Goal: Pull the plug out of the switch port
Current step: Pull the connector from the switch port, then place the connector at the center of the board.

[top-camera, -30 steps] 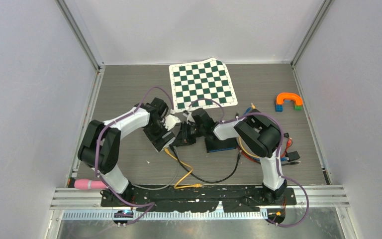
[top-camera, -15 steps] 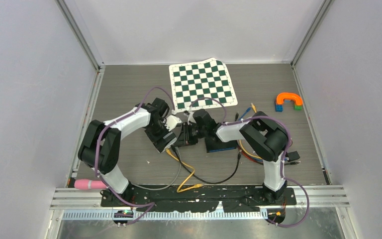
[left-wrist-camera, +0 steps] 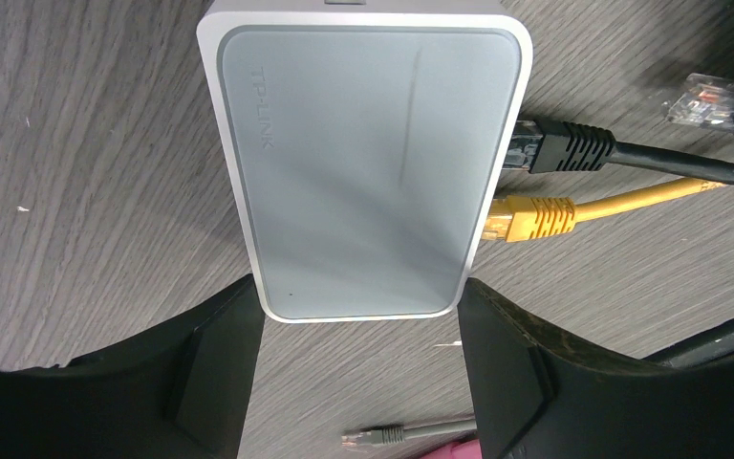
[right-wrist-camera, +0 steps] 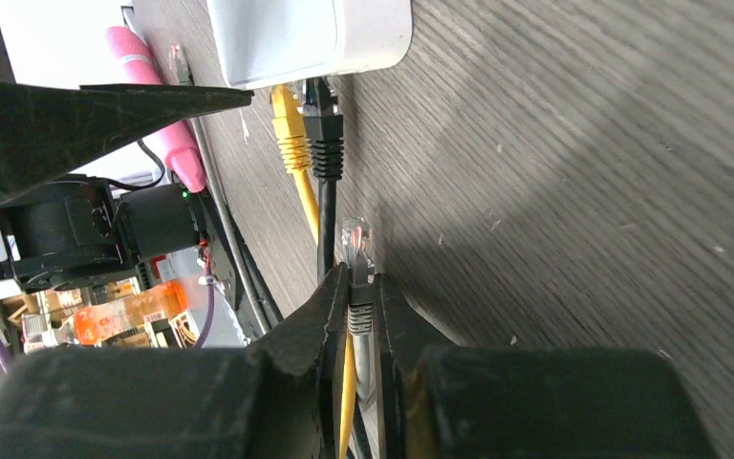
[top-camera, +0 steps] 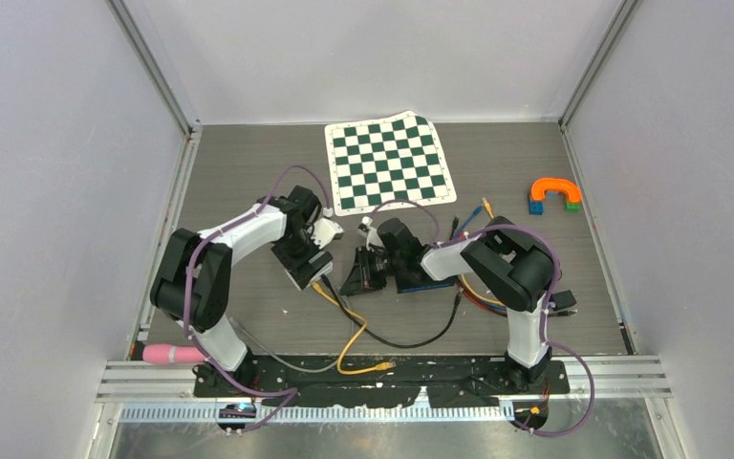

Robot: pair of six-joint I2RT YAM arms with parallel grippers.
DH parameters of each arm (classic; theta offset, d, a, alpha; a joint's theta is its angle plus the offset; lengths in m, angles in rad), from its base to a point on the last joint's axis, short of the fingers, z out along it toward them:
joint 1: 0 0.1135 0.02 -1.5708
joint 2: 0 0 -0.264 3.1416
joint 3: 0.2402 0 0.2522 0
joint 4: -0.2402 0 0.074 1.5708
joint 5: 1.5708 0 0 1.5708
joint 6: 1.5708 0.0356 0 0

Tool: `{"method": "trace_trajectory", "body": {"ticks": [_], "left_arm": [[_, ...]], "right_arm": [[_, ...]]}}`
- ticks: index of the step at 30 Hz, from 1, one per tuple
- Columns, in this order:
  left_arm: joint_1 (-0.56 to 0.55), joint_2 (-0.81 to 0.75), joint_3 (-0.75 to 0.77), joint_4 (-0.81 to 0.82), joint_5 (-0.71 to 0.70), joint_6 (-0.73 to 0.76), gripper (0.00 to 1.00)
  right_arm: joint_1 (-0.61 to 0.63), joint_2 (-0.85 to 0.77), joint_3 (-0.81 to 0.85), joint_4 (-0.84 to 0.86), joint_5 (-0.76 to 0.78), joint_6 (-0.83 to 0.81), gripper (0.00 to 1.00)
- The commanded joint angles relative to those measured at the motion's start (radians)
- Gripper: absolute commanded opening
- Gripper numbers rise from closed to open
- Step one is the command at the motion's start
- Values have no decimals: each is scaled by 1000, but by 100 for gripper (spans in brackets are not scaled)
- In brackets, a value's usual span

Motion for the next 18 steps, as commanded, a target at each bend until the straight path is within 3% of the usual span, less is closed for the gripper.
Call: {"method": "trace_trajectory", "body": {"ticks": [1, 14, 18], "left_arm": [[0, -9, 14, 9, -17, 0, 61], [-2, -126, -15, 14, -14, 27, 61], [-2, -135, -17, 14, -15, 31, 61]], "right_arm": [[-11, -80, -2, -14, 57, -18, 5], [-166, -563, 73, -408, 587, -337, 5], [-196, -718, 77, -446, 602, -424, 5]]}}
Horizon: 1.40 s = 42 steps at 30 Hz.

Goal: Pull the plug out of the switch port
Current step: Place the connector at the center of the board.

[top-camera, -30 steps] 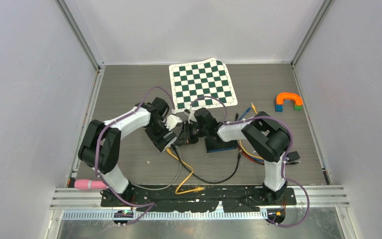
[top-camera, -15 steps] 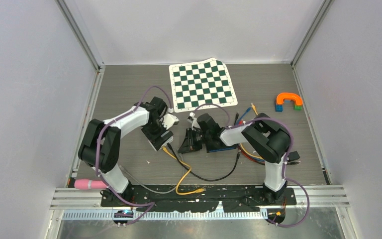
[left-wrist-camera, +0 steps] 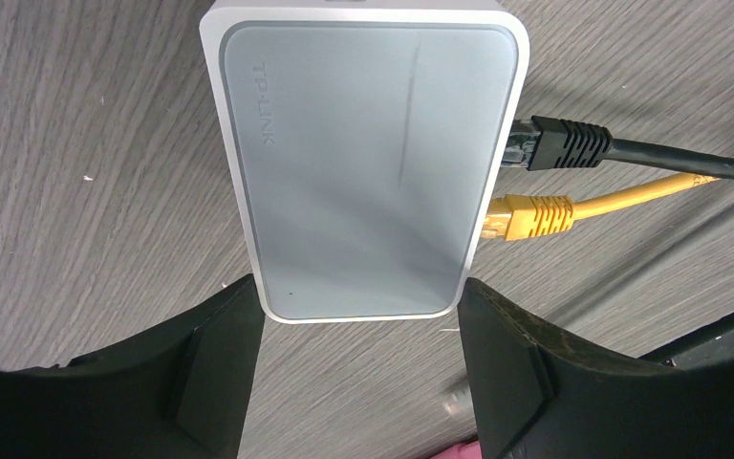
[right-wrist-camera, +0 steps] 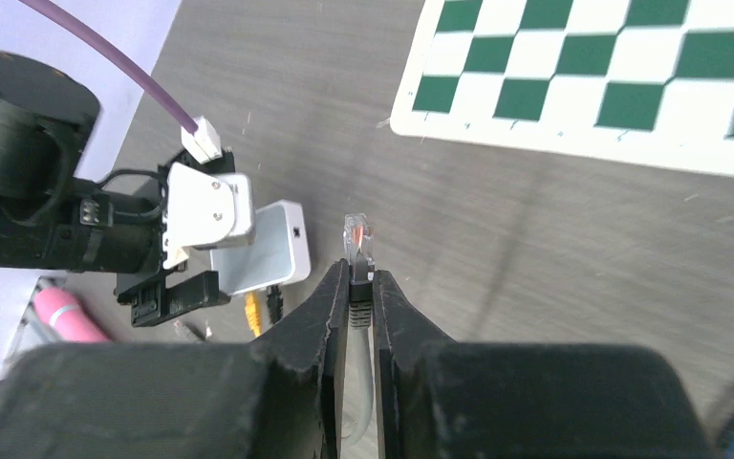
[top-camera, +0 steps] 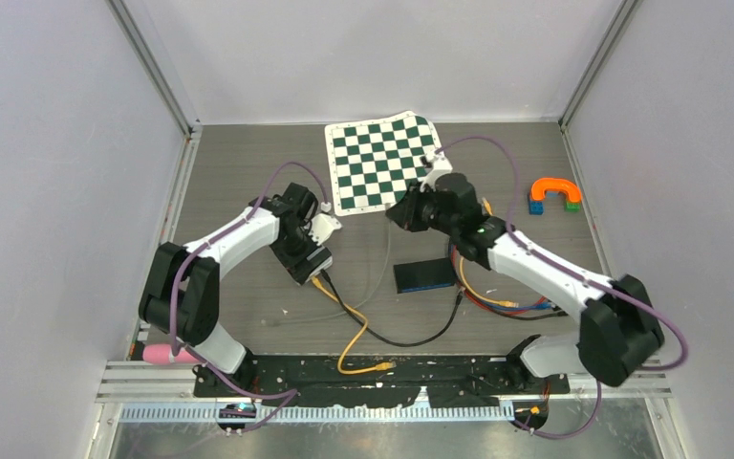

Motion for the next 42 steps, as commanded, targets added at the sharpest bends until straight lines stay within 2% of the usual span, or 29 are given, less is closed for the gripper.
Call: {"method": "trace_trajectory", "body": {"ticks": [1, 7, 12, 15, 21, 24, 29, 32, 36, 39, 42], "left_arm": [[-1, -40, -3, 8, -4, 24, 61], [-1, -30, 3, 7, -8, 26, 61], [-5, -19, 11, 3, -3, 25, 61], [-18, -21, 3, -2, -3, 30, 61], [-39, -36, -11, -15, -6, 26, 61], [-43, -51, -25, -31, 0, 24, 62], [-47, -68, -42, -40, 4, 26, 62], [-47, -68, -44, -46, 0, 30, 62], [-47, -63, -44, -49, -2, 30, 62], [-47, -55, -41, -47, -1, 32, 62], [-47, -39, -33, -48, 6, 29, 62]], "right_arm": [[-18, -170, 30, -76, 89, -162, 5], [-58, -351, 114, -198, 4, -357, 5], [-64, -292, 215, -362, -187, -458, 5], [-64, -150, 243, -380, -228, -470, 5], [-85, 220, 432, -389, -24, -447, 5], [-112, 401, 573, -395, 3, -415, 5], [-188, 572, 726, -425, 43, -344, 5], [-235, 611, 712, -422, 94, -260, 5], [-332, 563, 590, -339, 117, -179, 5], [-367, 506, 483, -249, 74, -176, 5], [-374, 494, 450, -263, 64, -197, 5]]}}
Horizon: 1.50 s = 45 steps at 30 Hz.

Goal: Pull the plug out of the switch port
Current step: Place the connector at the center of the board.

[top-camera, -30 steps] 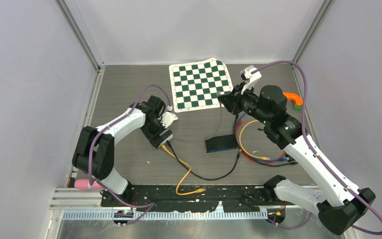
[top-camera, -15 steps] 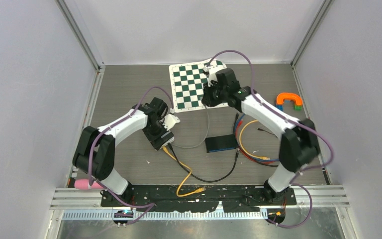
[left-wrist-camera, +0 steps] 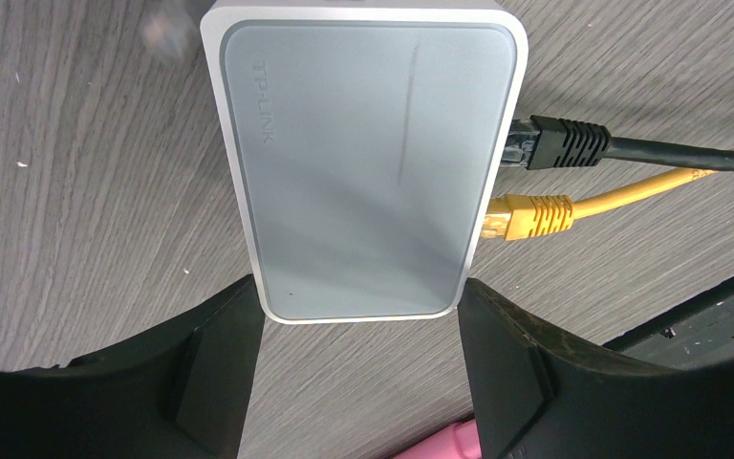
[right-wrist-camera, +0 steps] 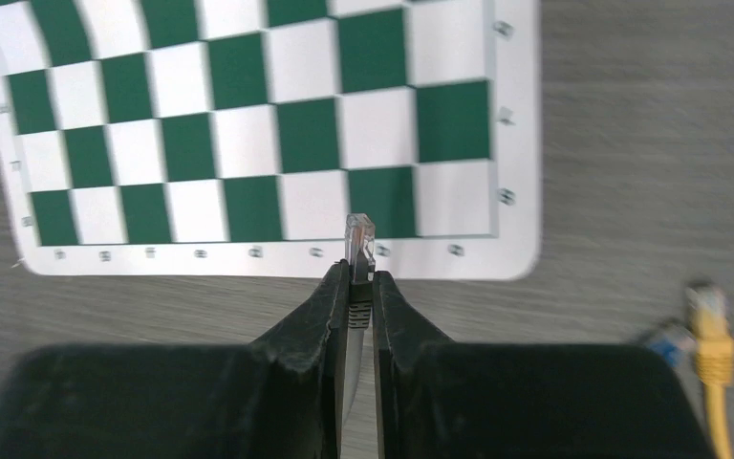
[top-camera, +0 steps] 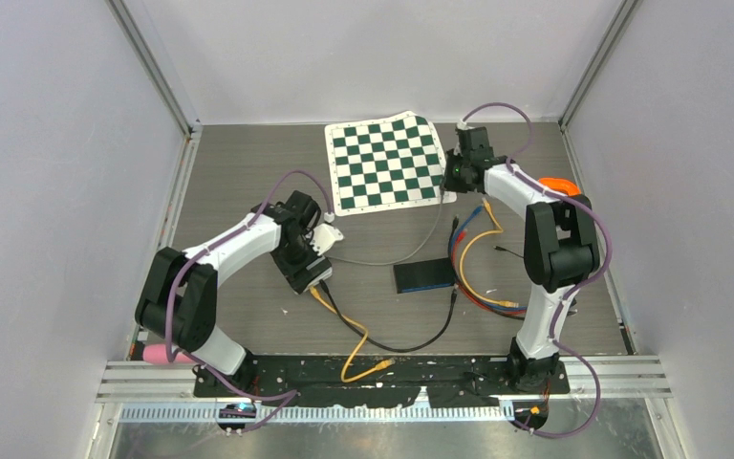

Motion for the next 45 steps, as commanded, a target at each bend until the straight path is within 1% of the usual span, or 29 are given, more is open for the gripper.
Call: {"method": "trace_trajectory", "body": {"ticks": [1, 4, 6, 7, 8, 9, 10, 11, 13, 15, 18, 19, 22, 26, 27, 30, 32, 38, 41, 45], "left_arm": [[-5, 3, 15, -16, 19, 7, 62], [-8, 22, 21, -26, 27, 8, 62], [-11, 30, 25, -34, 28, 8, 62], [-11, 31, 24, -36, 28, 7, 62], [-11, 32, 26, -45, 39, 10, 62], [-11, 33, 29, -57, 52, 15, 62], [-13, 32, 31, -65, 60, 19, 62], [-14, 31, 31, -76, 73, 25, 62], [-17, 24, 24, -87, 85, 35, 62], [-19, 14, 16, -75, 67, 27, 62], [-19, 9, 23, -84, 80, 23, 62], [-19, 7, 26, -94, 88, 24, 62], [-19, -5, 14, -100, 95, 20, 62], [-19, 21, 2, -90, 87, 16, 63], [-19, 29, 5, -92, 87, 17, 63], [-19, 62, 12, -100, 79, 20, 64], [-19, 69, 18, -100, 75, 19, 64], [-19, 56, 10, -94, 63, 17, 65], [-19, 51, 11, -97, 62, 15, 65], [-19, 38, 5, -87, 51, 6, 66]], "right_arm": [[4, -77, -49, 66, -35, 10, 7], [5, -49, -67, 64, -127, 23, 13], [6, -38, -93, 73, -154, 29, 20], [6, -37, -97, 73, -165, 28, 25], [6, -41, -102, 71, -168, 27, 28], [6, -45, -101, 67, -167, 20, 38], [6, -56, -96, 52, -165, 11, 41], [6, -63, -91, 41, -158, 6, 48], [5, -97, -84, 11, -149, 0, 53], [8, -146, -96, 5, -169, 2, 56], [29, -219, -151, 45, -256, 26, 56], [55, -228, -162, 54, -312, 33, 55], [140, -248, -214, 78, -344, 69, 52], [298, -235, -279, 142, -345, 141, 48], [317, -230, -289, 169, -345, 153, 47], [384, -193, -339, 244, -397, 226, 39], [417, -166, -360, 288, -422, 261, 38], [457, -56, -383, 417, -455, 345, 34], [461, 14, -348, 460, -472, 376, 32], [464, 73, -303, 452, -390, 401, 32]]}}
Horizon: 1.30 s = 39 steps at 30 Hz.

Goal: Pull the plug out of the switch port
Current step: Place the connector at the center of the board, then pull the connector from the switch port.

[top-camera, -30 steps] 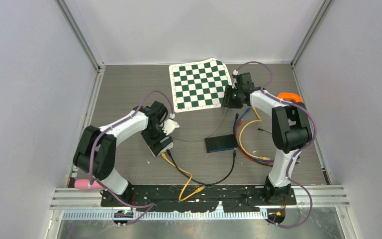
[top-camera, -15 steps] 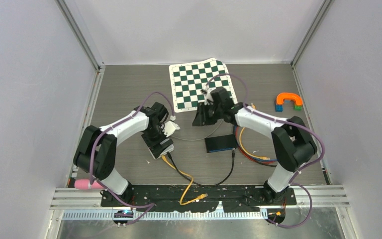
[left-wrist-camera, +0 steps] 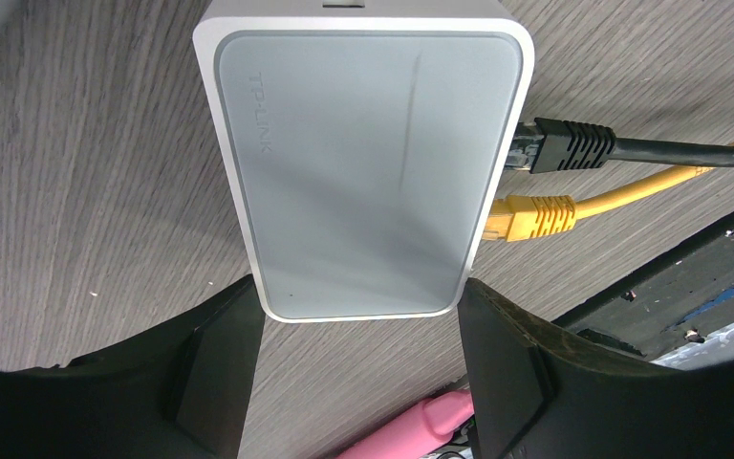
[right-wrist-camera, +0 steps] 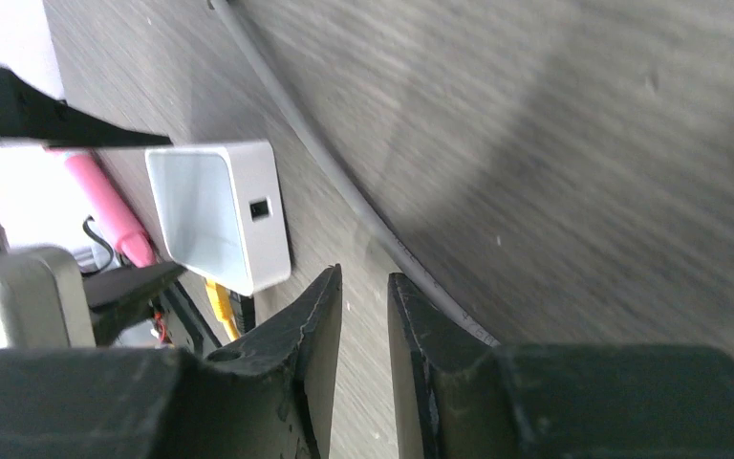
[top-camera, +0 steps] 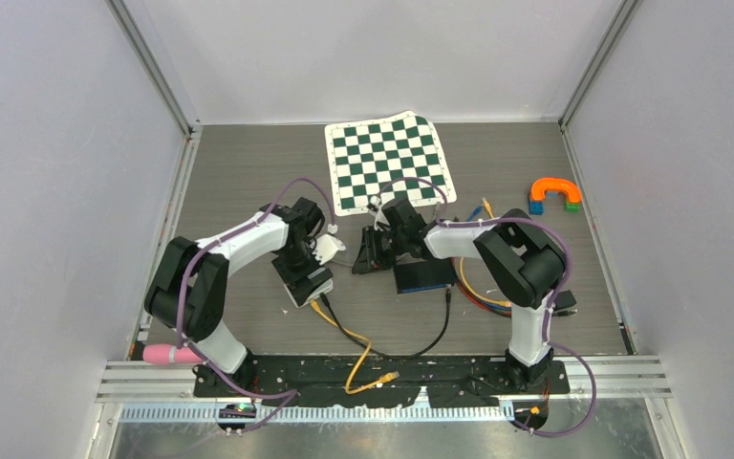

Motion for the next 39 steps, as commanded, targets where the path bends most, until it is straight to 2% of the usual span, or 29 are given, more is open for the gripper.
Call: {"method": "trace_trajectory", "body": {"ticks": [1, 6, 10, 15, 24, 39], "left_arm": [[-5, -34, 4, -12, -9, -1, 65], [-5, -31, 8, 8, -20, -8, 66], [-5, -20, 20, 17, -32, -4, 66], [-5, 5, 44, 72, -57, -14, 65], [-5, 36, 49, 74, -56, -19, 65], [-6, 14, 45, 64, -60, -74, 64]], "right_arm": [[6, 65, 60, 60, 87, 52, 33], [2, 101, 133, 44, 134, 48, 36], [-5, 85, 134, 97, 42, 40, 38], [-7, -41, 53, 121, -19, 26, 44], [-8, -231, -92, 101, 13, 9, 52], [-7, -235, -239, 247, -36, 137, 52]]}}
